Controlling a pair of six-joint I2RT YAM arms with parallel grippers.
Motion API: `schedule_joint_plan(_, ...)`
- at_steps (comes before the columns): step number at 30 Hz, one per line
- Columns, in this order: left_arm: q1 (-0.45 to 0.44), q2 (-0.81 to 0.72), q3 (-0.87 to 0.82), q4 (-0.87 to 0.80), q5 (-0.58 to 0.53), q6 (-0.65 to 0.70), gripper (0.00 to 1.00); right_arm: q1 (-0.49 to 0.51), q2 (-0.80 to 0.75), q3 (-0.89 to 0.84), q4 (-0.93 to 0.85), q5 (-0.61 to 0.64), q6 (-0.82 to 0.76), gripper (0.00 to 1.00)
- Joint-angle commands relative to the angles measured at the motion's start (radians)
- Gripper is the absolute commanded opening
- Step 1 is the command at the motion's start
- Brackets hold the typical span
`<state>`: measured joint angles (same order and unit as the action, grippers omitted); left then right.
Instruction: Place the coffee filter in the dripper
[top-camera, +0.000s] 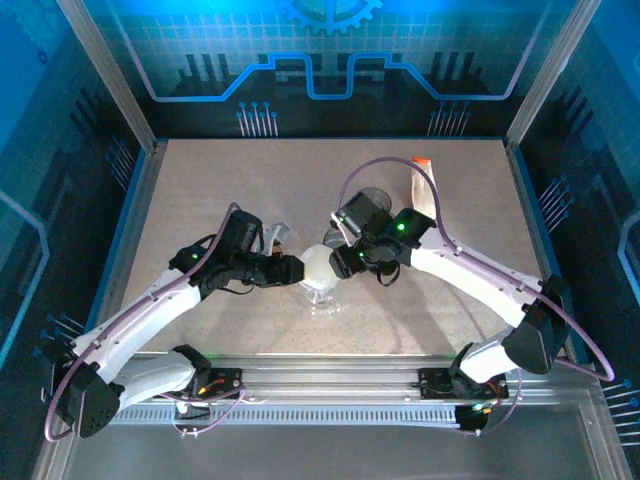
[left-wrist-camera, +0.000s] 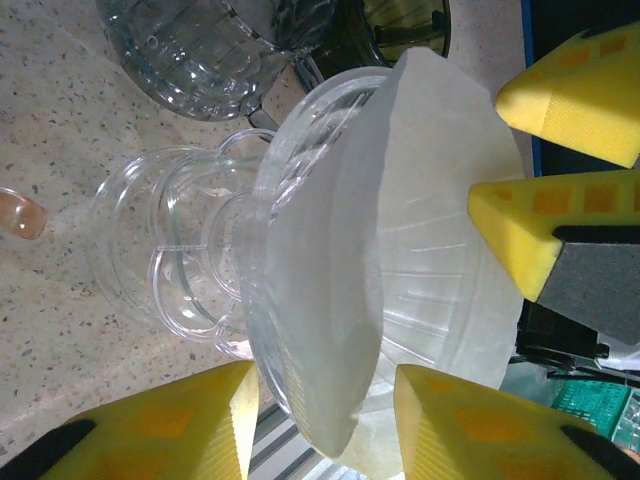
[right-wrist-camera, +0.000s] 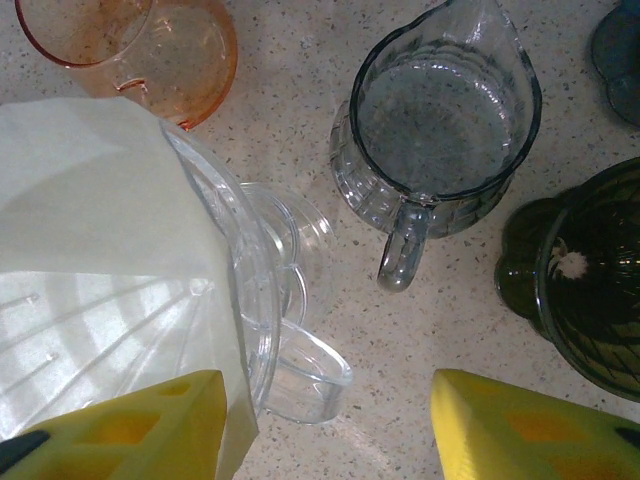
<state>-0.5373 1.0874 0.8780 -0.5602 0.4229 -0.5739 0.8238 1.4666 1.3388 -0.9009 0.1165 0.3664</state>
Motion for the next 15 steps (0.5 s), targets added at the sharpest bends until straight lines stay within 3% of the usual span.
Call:
schedule_joint_plan(1, 0.016, -0.006, -0.019, -0.021, 0.052, 0.012, 0.43, 0.006, 0.003, 0.011, -0.026, 0.015, 0.006, 0.57)
schedule_joint_plan(8, 0.035, 0.000, -0.036, -0.005, 0.070, 0.014, 0.45, 0.004, 0.004, 0.010, -0.027, 0.020, 0.010, 0.60)
schedule_joint_plan(10, 0.052, -0.004, -0.040, -0.010, 0.056, 0.001, 0.50, 0.004, 0.003, 0.015, -0.027, 0.018, 0.012, 0.61)
schedule_joint_plan(12, 0.066, -0.018, -0.046, 0.005, 0.050, -0.016, 0.62, 0.004, 0.001, 0.019, -0.024, 0.014, 0.014, 0.63)
schedule_joint_plan(15, 0.065, -0.027, -0.043, 0.025, 0.051, -0.027, 0.64, 0.003, 0.011, 0.036, -0.015, 0.010, 0.009, 0.67)
